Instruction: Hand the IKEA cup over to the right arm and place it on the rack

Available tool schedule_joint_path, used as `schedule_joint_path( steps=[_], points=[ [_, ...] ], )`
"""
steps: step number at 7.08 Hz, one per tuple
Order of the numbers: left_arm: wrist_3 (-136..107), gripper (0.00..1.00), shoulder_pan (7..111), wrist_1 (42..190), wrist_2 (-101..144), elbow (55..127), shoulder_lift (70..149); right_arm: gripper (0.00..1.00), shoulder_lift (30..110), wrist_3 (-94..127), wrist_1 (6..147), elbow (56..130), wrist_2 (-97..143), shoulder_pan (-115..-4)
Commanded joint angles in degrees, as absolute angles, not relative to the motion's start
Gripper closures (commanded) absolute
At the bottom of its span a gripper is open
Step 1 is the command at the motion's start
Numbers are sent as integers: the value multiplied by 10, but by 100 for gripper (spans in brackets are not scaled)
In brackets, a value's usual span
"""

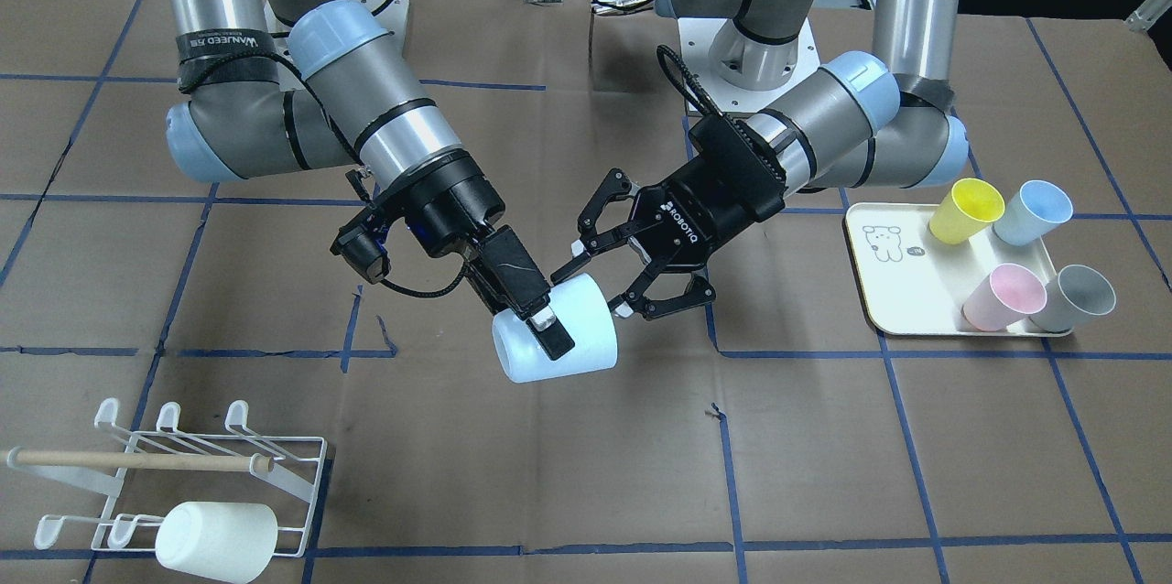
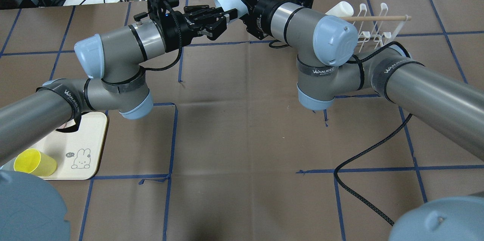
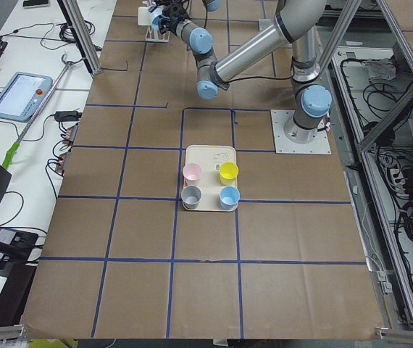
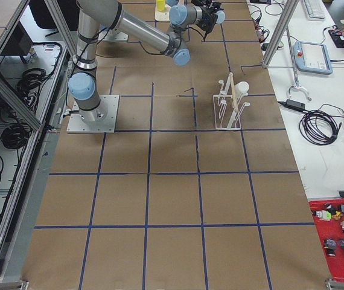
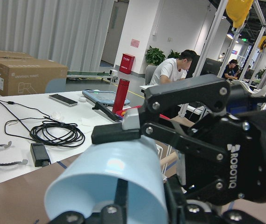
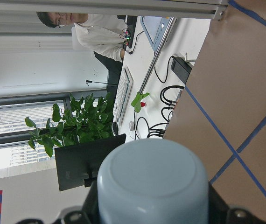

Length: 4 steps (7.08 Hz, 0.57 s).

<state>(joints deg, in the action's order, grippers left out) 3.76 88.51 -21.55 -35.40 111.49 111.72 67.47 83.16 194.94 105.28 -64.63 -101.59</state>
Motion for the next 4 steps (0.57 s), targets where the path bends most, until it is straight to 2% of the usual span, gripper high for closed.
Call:
schedule_joint_path(
  steps=[1,2,3,4],
  points=[
    [40,24,882,-216,-365,1114,1115,60,675,831,1949,1053,-646,-1015],
    [40,8,877,-216,-360,1116,1114,60,676,831,1949,1053,-646,-1015],
    [35,3,871,-216,-354,1123,1113,60,676,831,1949,1052,-646,-1016],
    [33,2,862,-216,-354,1125,1107,60,676,831,1949,1053,-646,-1016]
  ],
)
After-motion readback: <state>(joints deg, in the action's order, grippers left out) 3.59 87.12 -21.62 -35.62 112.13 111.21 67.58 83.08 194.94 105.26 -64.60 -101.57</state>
